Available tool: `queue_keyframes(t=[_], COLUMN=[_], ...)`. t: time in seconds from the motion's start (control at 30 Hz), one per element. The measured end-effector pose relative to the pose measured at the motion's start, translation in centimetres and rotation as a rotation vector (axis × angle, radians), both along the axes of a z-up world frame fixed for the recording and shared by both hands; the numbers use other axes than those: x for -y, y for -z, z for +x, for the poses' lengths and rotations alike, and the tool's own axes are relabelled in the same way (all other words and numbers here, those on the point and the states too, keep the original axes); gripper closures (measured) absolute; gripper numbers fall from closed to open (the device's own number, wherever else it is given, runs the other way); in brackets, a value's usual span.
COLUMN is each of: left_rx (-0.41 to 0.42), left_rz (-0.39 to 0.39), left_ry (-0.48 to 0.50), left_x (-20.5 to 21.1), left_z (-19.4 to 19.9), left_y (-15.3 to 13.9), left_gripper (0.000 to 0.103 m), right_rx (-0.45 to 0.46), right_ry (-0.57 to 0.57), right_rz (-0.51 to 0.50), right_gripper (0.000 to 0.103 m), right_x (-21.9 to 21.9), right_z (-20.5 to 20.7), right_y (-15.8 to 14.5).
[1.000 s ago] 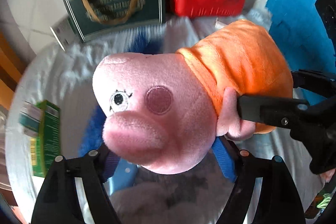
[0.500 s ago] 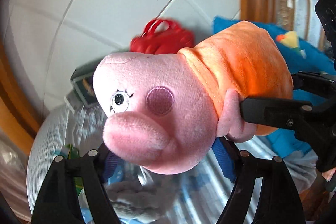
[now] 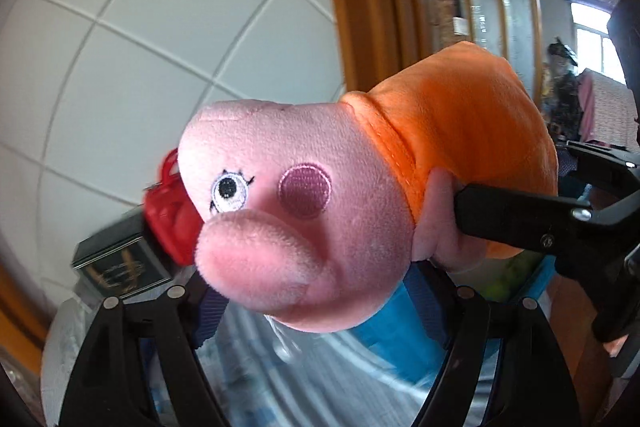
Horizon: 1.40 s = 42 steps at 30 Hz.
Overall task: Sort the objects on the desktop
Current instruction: 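Grasp the pink pig plush in orange clothes with both grippers and lift it, then release the pig plush into the blue bin with both grippers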
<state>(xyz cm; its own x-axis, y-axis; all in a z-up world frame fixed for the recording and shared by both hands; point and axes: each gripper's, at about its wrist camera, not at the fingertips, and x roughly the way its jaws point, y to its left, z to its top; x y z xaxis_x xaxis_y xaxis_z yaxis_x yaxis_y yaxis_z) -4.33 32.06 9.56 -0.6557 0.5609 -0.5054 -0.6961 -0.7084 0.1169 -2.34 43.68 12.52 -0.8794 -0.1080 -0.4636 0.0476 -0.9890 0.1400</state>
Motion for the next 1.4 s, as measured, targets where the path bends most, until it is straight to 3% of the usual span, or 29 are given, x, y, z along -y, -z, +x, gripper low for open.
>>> queue_keyframes(t=[0.3, 0.6, 0.67, 0.97, 1.17, 1.4], left_rx=[0.051, 0.059, 0.061, 0.039, 0.027, 0.073], left_rz=[-0.044, -0.102, -0.096, -0.049, -0.002, 0.044], left_ry=[0.051, 0.037, 0.032, -0.033, -0.155, -0.305], left_x=[-9.9, -14.1, -13.7, -9.9, -5.2, 1.7], left_z=[2.2, 3.9, 4.4, 5.5, 5.5, 4.0], left_y=[-0.2, 1.5, 1.6, 1.2, 1.2, 2.5], left_gripper=[0.025, 0.025, 0.025, 0.023, 0.023, 0.023], right_rx=[0.011, 0.045, 0.043, 0.035, -0.006, -0.08], right_ry=[0.135, 0.221, 0.228, 0.223, 0.197, 0.069], right_rz=[-0.044, -0.076, -0.076, -0.053, 0.02, 0.042], right_gripper=[0.005, 0.004, 0.0, 0.0, 0.0, 0.0], right_x=[-9.7, -14.3, -14.5, -14.1, -11.4, -6.7], right_z=[2.2, 3.7, 3.9, 4.0, 4.3, 3.7], right_y=[0.1, 2.4, 2.5, 2.8, 2.2, 1.2])
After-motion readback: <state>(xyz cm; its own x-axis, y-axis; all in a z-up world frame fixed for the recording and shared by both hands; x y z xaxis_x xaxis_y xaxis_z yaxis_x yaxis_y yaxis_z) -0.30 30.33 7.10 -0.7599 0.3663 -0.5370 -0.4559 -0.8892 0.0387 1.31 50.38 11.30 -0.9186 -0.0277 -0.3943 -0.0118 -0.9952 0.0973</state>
